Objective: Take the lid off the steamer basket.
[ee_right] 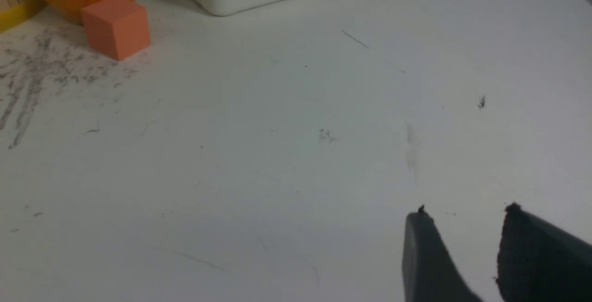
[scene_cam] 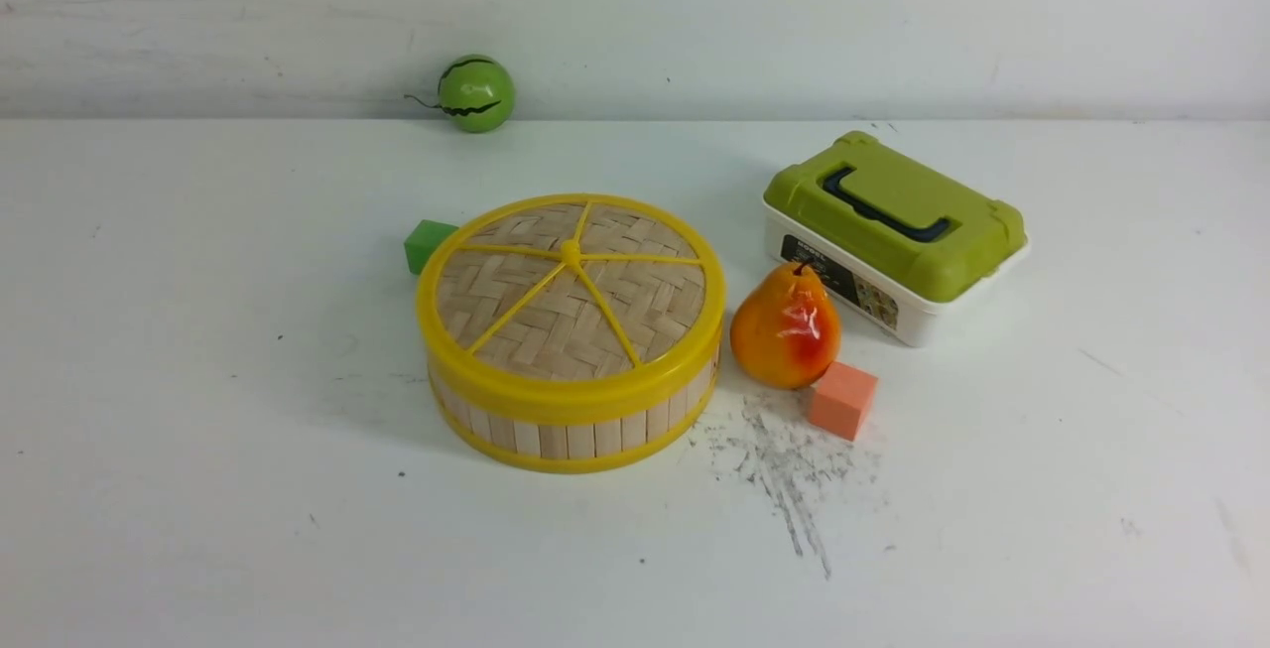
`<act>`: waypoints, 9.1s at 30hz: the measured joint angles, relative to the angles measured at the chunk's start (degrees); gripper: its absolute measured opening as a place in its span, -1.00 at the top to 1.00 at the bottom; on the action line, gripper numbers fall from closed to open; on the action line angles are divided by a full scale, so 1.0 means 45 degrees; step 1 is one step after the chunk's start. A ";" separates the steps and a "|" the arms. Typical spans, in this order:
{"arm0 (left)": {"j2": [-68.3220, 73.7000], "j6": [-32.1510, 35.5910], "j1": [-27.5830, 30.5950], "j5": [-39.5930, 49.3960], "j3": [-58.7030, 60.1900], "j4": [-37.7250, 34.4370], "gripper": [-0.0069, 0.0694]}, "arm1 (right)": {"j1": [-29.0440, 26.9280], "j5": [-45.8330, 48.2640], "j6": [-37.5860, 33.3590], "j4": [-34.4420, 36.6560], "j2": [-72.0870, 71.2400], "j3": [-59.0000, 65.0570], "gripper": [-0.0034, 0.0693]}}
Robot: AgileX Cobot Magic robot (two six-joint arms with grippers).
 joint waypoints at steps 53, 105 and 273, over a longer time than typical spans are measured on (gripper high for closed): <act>2.5554 0.3785 -0.3854 1.7559 -2.2668 0.1037 0.48 | 0.0000 0.0000 0.0000 0.0000 0.0000 0.0000 0.25; 2.7112 0.2776 -0.4508 1.6669 -2.2750 0.2544 0.21 | 0.0000 0.0000 0.0000 0.0000 0.0000 0.0000 0.25; -0.0256 0.5249 0.0824 0.9611 0.2954 0.0006 0.82 | 0.0000 0.0000 0.0000 0.0000 0.0000 0.0000 0.25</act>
